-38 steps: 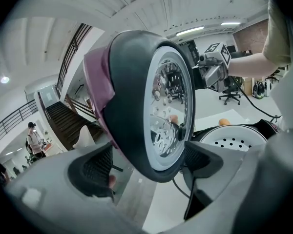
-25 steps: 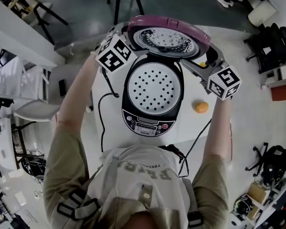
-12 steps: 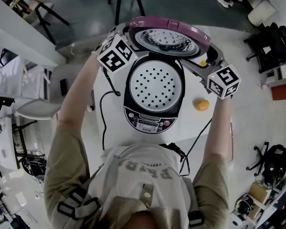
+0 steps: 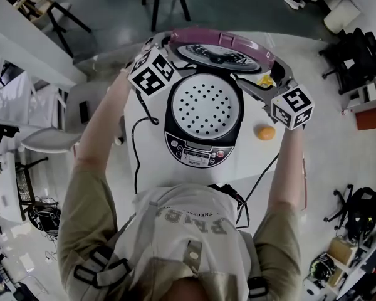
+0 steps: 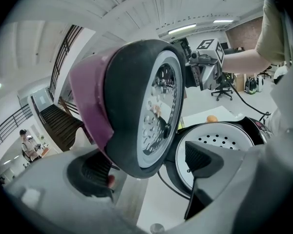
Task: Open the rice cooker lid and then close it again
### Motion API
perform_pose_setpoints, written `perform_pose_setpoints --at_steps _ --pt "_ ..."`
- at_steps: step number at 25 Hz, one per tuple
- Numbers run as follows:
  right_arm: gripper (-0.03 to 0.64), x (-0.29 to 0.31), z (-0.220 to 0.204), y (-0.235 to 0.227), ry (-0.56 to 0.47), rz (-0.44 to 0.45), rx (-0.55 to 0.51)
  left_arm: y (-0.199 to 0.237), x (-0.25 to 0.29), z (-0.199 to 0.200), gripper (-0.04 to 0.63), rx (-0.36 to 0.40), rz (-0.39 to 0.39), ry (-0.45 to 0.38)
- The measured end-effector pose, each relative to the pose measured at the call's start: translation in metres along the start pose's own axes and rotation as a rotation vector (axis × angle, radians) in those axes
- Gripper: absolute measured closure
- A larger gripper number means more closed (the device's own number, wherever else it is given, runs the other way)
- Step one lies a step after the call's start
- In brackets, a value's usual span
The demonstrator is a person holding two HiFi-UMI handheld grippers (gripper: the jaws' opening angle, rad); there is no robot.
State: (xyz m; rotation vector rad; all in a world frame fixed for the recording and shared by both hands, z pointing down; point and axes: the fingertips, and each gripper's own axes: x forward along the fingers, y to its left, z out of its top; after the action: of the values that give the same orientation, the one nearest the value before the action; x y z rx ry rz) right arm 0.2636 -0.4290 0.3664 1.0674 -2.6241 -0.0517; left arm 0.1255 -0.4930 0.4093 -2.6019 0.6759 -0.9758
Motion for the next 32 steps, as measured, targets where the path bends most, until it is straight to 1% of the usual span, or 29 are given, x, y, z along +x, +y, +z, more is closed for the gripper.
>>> perform_pose_setpoints --at_steps 12,17,22,26,32 --pt "0.149 -0.015 -0.012 0.033 0.045 0.017 -0.012 -0.032 -0.02 -0.012 0.112 0.018 -0.016 0.027" --pt "0.144 -0.021 -0.018 0.048 0.08 0.024 -0.033 -0.046 -0.027 -0.016 0.11 0.028 -0.026 0.032" --pt "0.138 -0.026 -0.027 0.063 0.098 0.032 -0.03 -0.062 -0.034 -0.026 0.11 0.061 -0.034 0.062" --pt "0.132 -0.03 -0.035 0.074 0.134 0.04 -0.047 -0.073 -0.039 -0.032 0.109 0.083 -0.043 0.076" --pt "0.124 -0.038 -0.046 0.093 0.16 0.068 -0.037 -0.093 -0.047 -0.044 0.109 0.121 -0.072 0.104"
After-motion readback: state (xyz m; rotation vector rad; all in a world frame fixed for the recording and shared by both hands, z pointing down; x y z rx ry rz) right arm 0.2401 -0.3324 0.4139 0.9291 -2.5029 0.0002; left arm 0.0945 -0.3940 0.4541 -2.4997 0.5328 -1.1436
